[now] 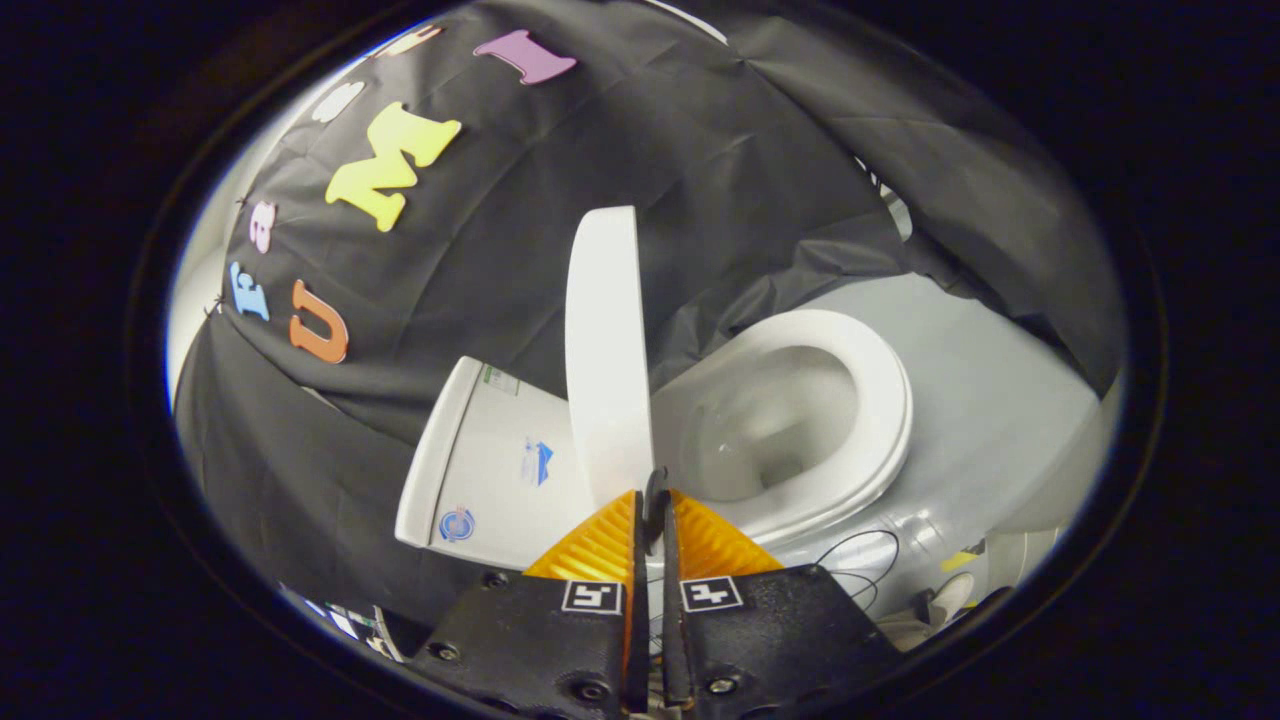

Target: Open the toilet lid.

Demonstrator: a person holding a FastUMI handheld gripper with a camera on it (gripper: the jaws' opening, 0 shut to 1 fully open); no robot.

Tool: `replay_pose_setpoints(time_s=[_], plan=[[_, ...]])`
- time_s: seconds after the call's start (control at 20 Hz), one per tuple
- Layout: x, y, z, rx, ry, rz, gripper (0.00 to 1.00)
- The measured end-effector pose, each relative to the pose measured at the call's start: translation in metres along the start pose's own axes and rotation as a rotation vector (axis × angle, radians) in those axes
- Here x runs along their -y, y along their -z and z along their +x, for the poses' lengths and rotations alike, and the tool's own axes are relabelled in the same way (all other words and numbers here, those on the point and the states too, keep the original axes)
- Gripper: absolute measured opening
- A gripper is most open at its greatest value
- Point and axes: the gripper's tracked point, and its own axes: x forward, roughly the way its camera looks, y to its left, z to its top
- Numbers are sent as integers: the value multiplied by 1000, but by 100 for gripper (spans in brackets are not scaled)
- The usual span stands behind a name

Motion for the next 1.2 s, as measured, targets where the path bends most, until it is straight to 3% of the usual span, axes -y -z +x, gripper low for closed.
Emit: replay_pose_setpoints(time_s=[1.2], plan=[[-115,38,13,41,-7,-285,15]])
